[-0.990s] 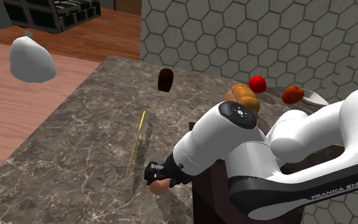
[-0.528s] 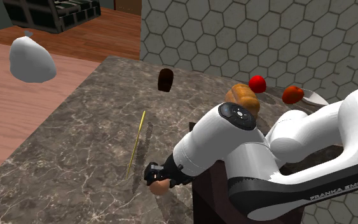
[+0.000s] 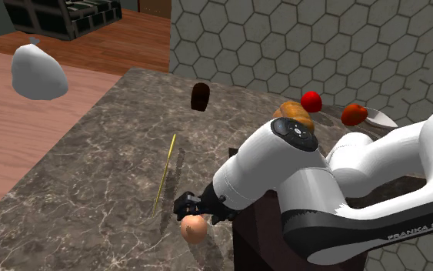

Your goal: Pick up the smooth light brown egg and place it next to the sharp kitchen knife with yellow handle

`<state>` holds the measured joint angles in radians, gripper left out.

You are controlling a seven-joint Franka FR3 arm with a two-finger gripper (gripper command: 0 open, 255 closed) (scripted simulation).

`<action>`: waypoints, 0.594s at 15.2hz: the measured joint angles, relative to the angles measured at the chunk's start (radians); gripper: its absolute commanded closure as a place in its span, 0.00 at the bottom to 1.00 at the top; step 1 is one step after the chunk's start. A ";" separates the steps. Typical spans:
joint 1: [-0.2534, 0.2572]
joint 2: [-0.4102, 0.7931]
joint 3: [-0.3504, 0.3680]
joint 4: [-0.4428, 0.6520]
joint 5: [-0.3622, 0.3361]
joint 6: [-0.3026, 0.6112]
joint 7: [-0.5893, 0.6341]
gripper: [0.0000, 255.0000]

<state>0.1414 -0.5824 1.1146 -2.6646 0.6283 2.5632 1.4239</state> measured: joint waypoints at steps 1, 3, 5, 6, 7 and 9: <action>0.031 -0.035 -0.042 0.000 0.002 -0.042 -0.006 0.00; 0.070 -0.084 -0.090 0.006 0.001 -0.104 -0.006 0.00; 0.077 -0.095 -0.099 0.011 -0.001 -0.121 -0.003 0.00; 0.079 -0.098 -0.102 0.012 -0.001 -0.125 -0.003 0.00; 0.079 -0.099 -0.103 0.012 -0.002 -0.126 -0.003 0.00; 0.079 -0.099 -0.103 0.013 -0.002 -0.127 -0.003 0.00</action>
